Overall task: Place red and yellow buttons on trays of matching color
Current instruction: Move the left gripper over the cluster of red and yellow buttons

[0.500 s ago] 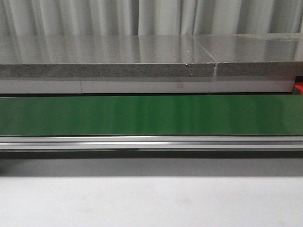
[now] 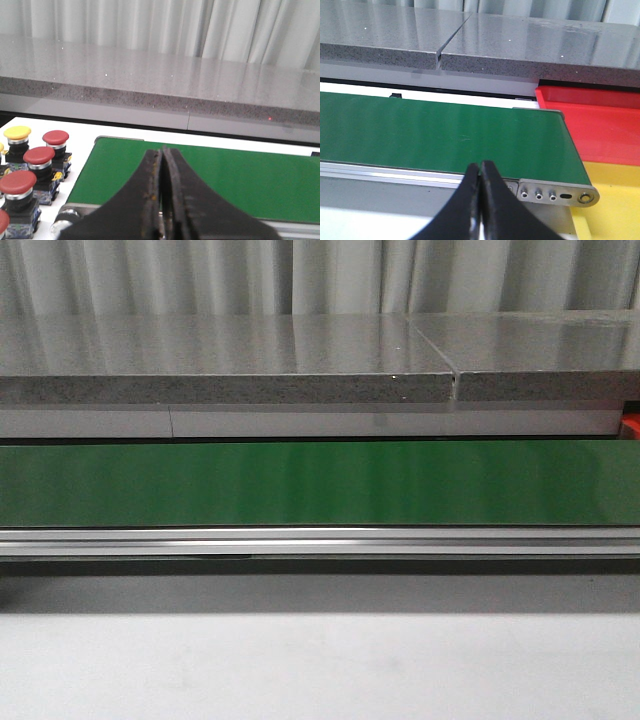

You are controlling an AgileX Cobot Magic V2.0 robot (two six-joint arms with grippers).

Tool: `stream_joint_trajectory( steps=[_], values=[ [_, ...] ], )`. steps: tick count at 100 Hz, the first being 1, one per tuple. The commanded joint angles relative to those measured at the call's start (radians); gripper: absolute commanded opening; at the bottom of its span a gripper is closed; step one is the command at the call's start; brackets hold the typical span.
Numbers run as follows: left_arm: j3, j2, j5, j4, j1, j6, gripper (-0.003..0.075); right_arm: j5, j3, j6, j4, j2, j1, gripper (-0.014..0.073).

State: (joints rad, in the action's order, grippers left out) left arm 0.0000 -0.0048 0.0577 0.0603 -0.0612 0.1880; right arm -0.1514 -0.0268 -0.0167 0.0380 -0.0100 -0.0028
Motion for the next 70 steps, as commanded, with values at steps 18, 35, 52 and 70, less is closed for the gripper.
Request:
stream_joint_trajectory(
  steps=[18,35,52,70],
  values=[
    [-0.149,-0.003,0.006,-0.011,-0.009,0.010,-0.0019,0.082,0.010,0.003,0.012,-0.015,-0.002,-0.0067],
    [-0.375,0.123,0.283,-0.001,-0.009,0.010,-0.0019,0.082,0.010,0.003,0.012,-0.015,-0.002,-0.0067],
    [-0.626,0.314,0.574,0.028,-0.009,0.010,-0.0019,0.082,0.010,0.003,0.012,-0.015,-0.002,-0.0067],
    [-0.828,0.507,0.773,0.022,-0.009,0.010,-0.0019,0.082,0.010,0.003,0.012,-0.015,-0.002,-0.0067]
  ],
)
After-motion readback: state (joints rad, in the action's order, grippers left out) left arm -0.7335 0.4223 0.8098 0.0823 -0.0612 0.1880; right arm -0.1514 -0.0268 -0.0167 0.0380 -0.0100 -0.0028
